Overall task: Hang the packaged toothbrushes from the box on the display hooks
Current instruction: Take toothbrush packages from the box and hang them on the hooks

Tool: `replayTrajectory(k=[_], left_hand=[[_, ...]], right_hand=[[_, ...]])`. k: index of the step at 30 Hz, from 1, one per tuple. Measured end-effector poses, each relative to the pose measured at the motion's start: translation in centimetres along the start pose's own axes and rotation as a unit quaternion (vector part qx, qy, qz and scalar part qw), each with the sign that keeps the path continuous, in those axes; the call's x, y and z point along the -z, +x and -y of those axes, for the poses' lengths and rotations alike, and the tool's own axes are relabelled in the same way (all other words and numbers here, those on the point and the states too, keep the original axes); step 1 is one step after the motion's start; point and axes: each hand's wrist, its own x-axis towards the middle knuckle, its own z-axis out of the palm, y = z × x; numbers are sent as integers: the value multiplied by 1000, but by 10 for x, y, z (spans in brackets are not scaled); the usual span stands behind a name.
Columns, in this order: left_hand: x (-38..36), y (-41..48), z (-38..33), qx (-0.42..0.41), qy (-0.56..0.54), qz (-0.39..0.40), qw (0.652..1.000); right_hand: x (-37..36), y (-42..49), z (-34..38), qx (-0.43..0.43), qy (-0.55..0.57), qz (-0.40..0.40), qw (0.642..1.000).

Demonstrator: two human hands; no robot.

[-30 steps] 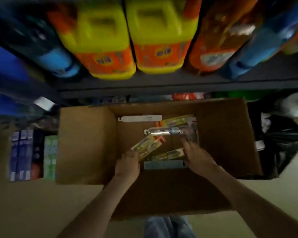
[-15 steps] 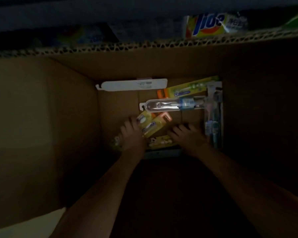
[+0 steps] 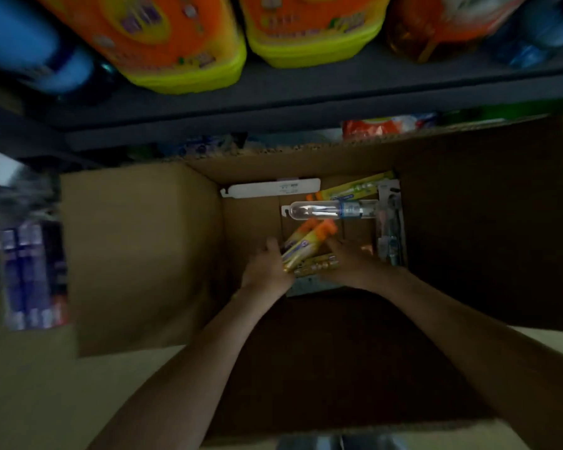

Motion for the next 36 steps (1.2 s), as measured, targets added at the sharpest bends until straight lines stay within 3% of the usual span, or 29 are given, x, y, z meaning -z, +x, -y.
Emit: replayTrajectory(k=[5, 10, 15, 21, 30, 33, 36], left_hand=[[80, -122, -35, -59, -136, -20, 989], [179, -258, -51, -112, -196, -61, 972], [285, -380, -40, -199, -341, -78, 915], [389, -473, -14, -286, -359, -143, 877], [522, -549, 90, -349, -378, -262, 817], [570, -569, 126, -380, -366, -311, 791], [613, -587, 149, -414, -372, -376, 740]], right_hand=[[34, -101, 91, -9, 300, -24, 954], [77, -230, 181, 57, 406, -128, 903], [136, -350, 277, 165, 373, -165, 898], [183, -437, 390, 293, 332, -149, 884], [189, -481, 566, 391, 277, -159, 863], [191, -488, 620, 409, 250, -210, 852], [195, -496, 666, 419, 248, -275, 829]])
